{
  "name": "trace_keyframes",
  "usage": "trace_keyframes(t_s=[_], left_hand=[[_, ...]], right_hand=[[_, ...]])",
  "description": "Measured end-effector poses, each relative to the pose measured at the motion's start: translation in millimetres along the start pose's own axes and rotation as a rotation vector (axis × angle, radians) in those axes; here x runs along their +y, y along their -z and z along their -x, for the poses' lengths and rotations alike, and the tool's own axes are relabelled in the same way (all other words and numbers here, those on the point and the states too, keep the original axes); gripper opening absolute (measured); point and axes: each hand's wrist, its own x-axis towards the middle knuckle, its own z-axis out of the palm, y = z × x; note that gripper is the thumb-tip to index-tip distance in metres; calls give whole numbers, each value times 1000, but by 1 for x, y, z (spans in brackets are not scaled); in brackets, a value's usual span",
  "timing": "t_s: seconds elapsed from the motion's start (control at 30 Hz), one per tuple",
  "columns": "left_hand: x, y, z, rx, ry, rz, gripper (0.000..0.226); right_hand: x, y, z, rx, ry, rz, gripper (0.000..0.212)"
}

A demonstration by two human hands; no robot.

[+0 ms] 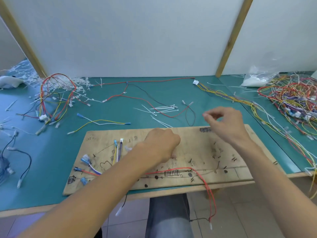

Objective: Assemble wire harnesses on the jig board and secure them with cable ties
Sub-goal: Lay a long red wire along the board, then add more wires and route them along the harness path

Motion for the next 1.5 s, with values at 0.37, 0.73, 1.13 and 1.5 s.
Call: trace_keyframes(t_s=[0.37,0.73,1.13,1.5], left_hand=[[0,-16,-26,-295,16,115,26],[0,-12,-21,-185,-42,149,15],[1,-17,-22,-130,-35,152,17],[3,-12,-17,-147,-23,175,22]], right_hand=[[63,-64,-227,-48,-125,269,27],[95,-102,-276,-18,-110,476,30],[87,-81,-264,247,201,352,27],[78,-53,-255,303,77,-130,15]])
